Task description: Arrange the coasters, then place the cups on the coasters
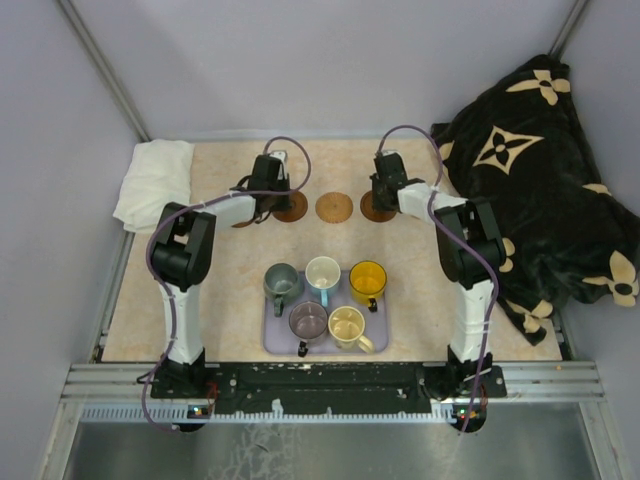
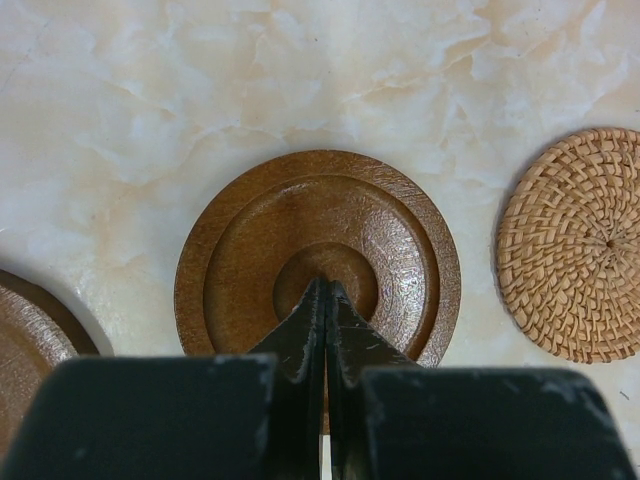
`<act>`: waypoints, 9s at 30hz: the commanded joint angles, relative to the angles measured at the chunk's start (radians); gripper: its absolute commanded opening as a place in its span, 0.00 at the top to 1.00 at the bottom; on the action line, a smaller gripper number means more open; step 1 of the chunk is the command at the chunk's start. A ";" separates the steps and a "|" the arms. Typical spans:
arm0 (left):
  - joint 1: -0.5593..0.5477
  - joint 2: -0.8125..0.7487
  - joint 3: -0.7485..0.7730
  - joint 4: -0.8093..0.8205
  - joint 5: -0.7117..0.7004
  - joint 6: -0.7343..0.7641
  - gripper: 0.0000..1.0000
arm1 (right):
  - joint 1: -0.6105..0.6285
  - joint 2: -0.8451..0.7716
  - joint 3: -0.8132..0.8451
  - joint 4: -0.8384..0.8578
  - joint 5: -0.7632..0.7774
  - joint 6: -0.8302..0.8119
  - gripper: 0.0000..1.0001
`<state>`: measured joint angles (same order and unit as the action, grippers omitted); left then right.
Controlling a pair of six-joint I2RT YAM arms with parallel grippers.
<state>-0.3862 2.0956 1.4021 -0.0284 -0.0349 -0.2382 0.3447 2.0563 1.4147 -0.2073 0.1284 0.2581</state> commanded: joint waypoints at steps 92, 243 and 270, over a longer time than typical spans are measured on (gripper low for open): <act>-0.012 -0.885 -0.457 -0.034 -0.345 -0.004 0.29 | -0.120 -0.742 -0.317 0.163 -0.164 0.136 0.01; -0.012 -1.044 -0.725 -0.185 -0.266 -0.223 0.29 | -0.043 -0.464 -0.294 0.239 0.340 -0.047 1.00; -0.012 -1.030 -0.720 -0.199 -0.281 -0.230 0.29 | -0.141 -0.376 -0.324 0.306 0.186 -0.143 1.00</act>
<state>-0.3931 1.0588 0.6704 -0.2390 -0.3111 -0.4603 0.2062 1.6684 1.0622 -0.0372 0.3088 0.1307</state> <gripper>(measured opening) 0.714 0.174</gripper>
